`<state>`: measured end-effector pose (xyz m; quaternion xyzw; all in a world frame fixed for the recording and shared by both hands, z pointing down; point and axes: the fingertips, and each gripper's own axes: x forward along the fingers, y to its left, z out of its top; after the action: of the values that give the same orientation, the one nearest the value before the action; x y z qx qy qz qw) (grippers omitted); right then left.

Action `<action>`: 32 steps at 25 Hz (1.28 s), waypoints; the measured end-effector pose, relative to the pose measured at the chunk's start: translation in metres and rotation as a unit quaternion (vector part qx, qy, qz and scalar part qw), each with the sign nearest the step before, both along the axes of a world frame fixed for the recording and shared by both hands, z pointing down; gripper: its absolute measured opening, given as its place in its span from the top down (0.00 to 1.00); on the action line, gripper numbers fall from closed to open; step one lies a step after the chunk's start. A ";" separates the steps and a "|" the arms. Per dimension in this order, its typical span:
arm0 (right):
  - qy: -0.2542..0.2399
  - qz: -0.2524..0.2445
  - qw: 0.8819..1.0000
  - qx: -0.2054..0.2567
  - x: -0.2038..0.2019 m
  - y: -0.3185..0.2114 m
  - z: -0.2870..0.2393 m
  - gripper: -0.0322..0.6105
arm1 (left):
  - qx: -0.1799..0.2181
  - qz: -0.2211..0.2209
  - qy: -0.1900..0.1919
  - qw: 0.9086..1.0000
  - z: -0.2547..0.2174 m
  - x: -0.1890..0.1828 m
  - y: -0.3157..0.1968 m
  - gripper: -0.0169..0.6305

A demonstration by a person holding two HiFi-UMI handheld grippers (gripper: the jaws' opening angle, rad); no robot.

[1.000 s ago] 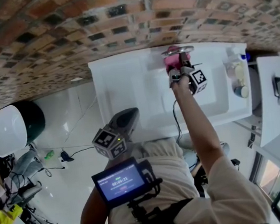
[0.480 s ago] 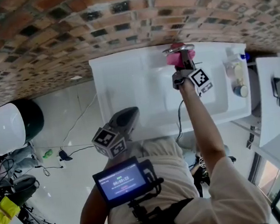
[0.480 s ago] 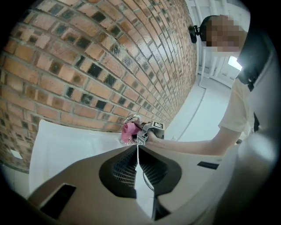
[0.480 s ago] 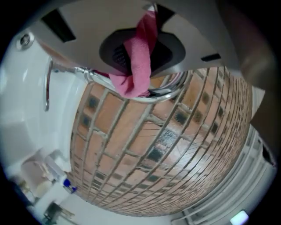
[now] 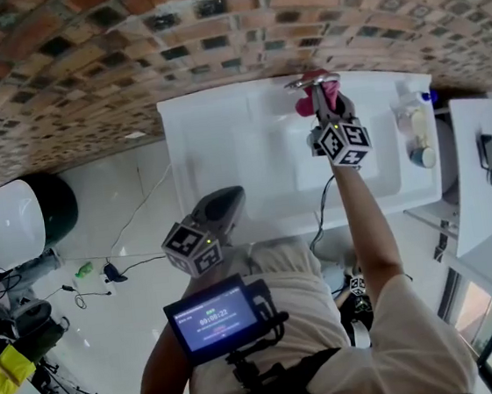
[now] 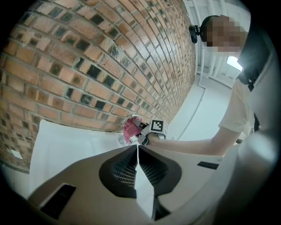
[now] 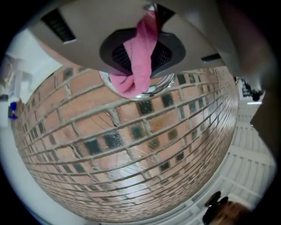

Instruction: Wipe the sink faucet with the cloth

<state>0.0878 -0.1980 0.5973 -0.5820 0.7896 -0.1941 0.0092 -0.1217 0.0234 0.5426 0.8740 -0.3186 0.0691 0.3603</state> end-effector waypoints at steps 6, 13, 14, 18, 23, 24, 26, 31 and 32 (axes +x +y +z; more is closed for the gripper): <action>0.127 -0.064 0.989 0.030 -0.024 0.009 -0.007 0.86 | 0.000 0.005 -0.002 1.000 -0.001 0.005 0.003 0.97; 0.208 -0.139 0.967 0.050 -0.051 0.022 -0.002 0.86 | 0.000 0.019 -0.003 1.000 0.002 0.017 0.007 0.97; 0.218 -0.151 0.963 0.052 -0.056 0.024 0.000 0.86 | 0.000 0.022 -0.004 1.000 0.003 0.019 0.007 0.97; 0.247 -0.184 0.950 0.055 -0.066 0.029 0.008 0.86 | -0.004 0.025 -0.001 1.000 0.003 0.027 0.006 0.97; 0.259 -0.231 0.937 0.023 -0.085 0.036 0.033 0.86 | 0.002 0.034 -0.005 0.999 0.002 0.036 0.000 0.97; 0.265 -0.261 0.928 0.015 -0.098 0.043 0.042 0.86 | 0.001 0.035 -0.005 0.999 0.003 0.039 -0.002 0.97; 0.270 -0.313 0.910 0.007 -0.128 0.060 0.053 0.86 | 0.001 0.036 -0.006 0.999 0.002 0.044 -0.004 0.97; 0.291 -0.342 0.894 0.020 -0.159 0.065 0.007 0.86 | 0.009 0.039 -0.005 0.999 -0.005 0.051 -0.012 0.97; 0.296 -0.343 0.891 0.022 -0.160 0.061 -0.007 0.86 | 0.011 0.038 -0.005 0.999 -0.005 0.051 -0.013 0.97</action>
<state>-0.0719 -0.1366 0.5905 -0.3053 0.9102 0.0137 -0.2795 -0.0710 0.0100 0.5372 0.8891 -0.2871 0.0835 0.3466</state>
